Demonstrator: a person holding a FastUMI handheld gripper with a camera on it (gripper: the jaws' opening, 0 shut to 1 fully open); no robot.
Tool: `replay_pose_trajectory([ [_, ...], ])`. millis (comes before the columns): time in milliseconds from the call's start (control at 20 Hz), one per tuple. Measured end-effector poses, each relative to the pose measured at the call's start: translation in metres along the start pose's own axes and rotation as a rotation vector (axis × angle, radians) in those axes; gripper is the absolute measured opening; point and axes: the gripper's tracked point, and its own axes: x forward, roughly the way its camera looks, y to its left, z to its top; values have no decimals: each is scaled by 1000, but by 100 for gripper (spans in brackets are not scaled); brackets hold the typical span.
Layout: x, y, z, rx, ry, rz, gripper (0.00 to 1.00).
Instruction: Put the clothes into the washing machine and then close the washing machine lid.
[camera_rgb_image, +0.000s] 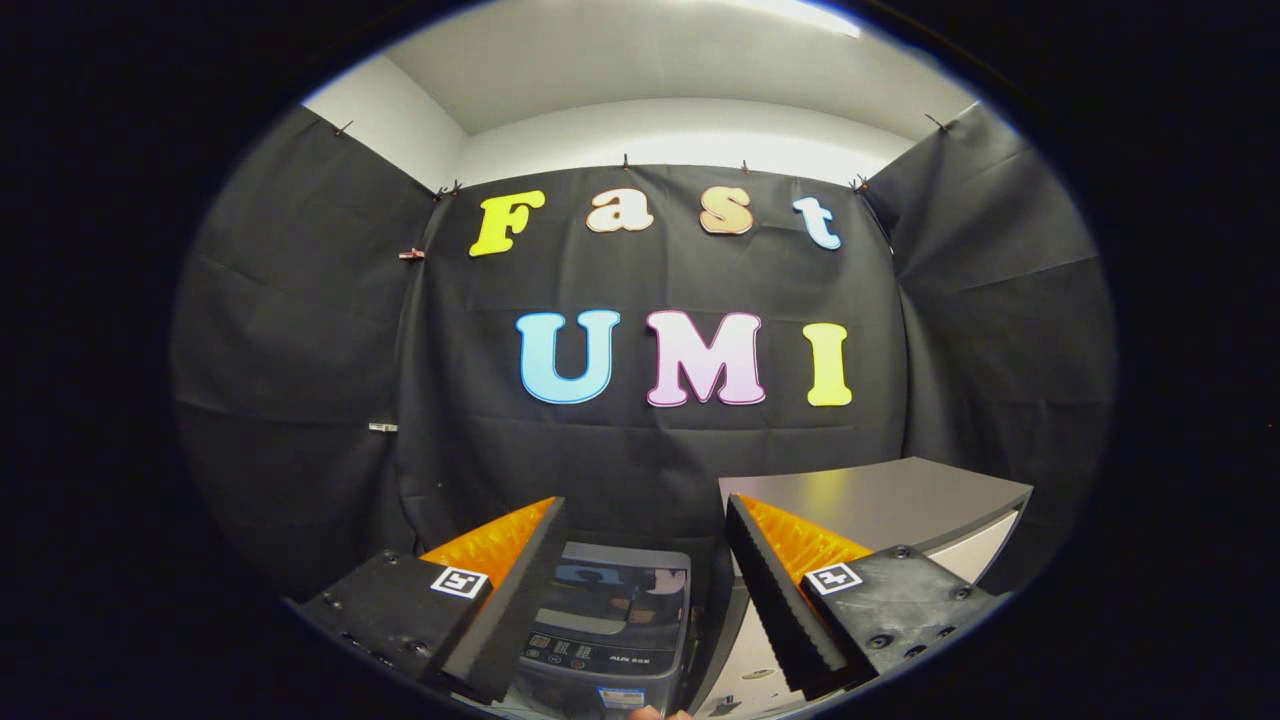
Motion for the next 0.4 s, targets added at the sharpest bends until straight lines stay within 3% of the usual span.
replay_pose_trajectory([
  [400,0,-1,1,5,-3,-3,99],
])
